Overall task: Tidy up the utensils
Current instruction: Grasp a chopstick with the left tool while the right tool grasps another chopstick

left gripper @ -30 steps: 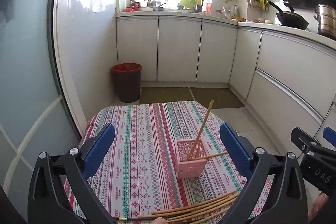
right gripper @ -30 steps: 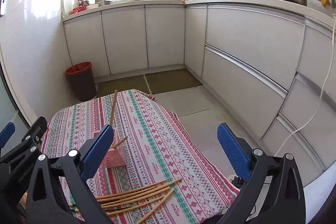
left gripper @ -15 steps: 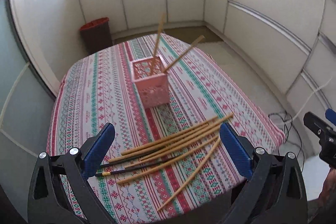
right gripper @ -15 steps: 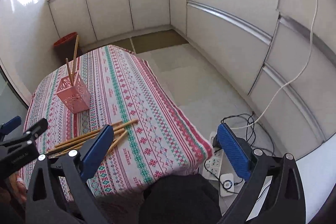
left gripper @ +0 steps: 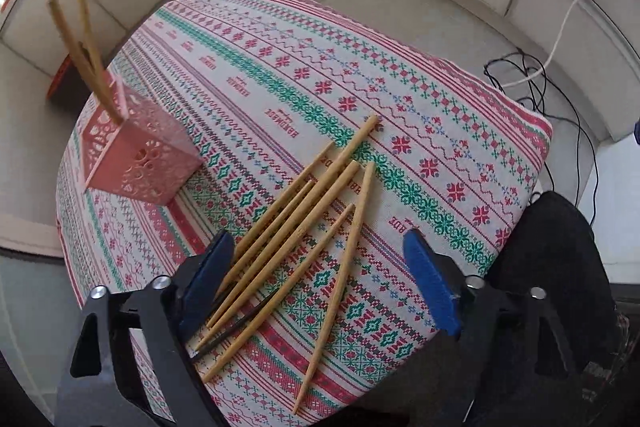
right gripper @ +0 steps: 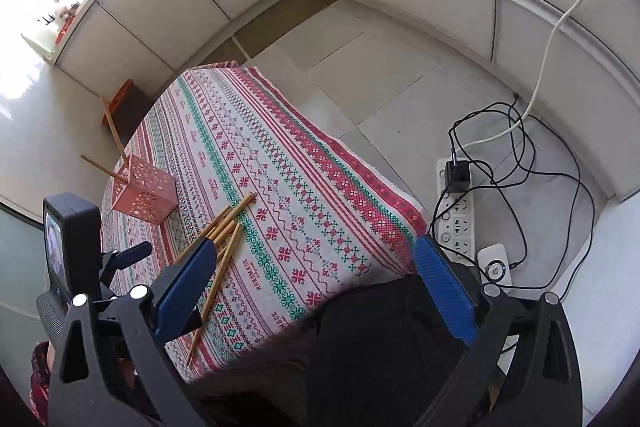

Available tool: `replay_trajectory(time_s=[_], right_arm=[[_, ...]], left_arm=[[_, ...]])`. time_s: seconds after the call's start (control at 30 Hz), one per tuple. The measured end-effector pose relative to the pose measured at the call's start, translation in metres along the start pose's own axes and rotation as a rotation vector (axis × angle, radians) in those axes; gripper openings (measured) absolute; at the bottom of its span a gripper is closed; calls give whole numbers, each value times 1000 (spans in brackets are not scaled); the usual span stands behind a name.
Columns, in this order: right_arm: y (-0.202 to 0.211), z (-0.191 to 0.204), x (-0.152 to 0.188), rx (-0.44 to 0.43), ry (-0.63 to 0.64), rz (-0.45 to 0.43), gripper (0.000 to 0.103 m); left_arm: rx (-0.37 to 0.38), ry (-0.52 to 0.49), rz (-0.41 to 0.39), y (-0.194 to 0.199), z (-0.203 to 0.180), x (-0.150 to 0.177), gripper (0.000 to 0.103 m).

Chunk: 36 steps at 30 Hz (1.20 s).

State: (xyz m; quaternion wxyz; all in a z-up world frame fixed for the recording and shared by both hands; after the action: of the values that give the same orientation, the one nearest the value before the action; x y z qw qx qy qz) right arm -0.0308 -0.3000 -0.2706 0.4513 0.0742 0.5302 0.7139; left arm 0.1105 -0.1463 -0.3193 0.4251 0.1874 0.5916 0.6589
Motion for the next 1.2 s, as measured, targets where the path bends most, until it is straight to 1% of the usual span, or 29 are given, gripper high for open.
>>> replay_trajectory(time_s=[0.03,0.1,0.13,0.2,0.23,0.3,0.5,0.63,0.73,0.8,0.93,1.0,1.03,1.13,1.2], right_arm=[[-3,-1,0,0,-2,9,96],[-8,0,2,-6,-1,28,96],[-12,0,3,-8,2,39,96],[-19,1,4,-8,4,57,96],[-23,1,4,-7,1,67,96],[-30,2,6,-8,-5,87,96],[-40,5,10,24,14,116,96],[-46,6,9,39,16,129,96],[-52,8,12,49,28,145,96],[-55,10,14,56,37,154,96],[-58,11,14,68,45,160,96],[-60,10,14,73,38,168,96],[-61,10,14,73,35,173,96],[-65,10,15,77,24,192,96],[-67,11,16,78,15,206,96]], left_arm=[[12,-30,11,-2,-3,1,66],[25,-86,26,-7,-4,9,52],[32,-112,31,-9,-2,14,49],[38,-145,41,-13,1,20,39],[47,-163,46,-16,3,23,37],[63,-190,50,-19,5,24,27],[99,-253,70,-35,5,25,23],[140,-265,62,-41,5,23,21],[146,-279,71,-48,4,20,19],[149,-291,79,-53,3,17,17],[179,-322,81,-58,-3,11,13],[190,-337,88,-61,-9,7,8],[193,-345,89,-62,-10,6,8],[205,-343,82,-63,-12,3,7],[211,-326,54,-61,-10,5,7]])
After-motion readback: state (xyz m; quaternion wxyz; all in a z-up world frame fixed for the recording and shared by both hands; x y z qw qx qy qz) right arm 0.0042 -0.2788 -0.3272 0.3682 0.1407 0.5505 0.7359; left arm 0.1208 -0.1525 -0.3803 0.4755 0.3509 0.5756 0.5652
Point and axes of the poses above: each gripper's, at about its wrist camera, not at the fingertips, and y roughly against the way its jaws point, z to its left, x to its underside, the point moved 7 cm from there along -y, roughly the way its jaws point, and after that the axes turned 2 degrees about -x, right-handed, at the moved point
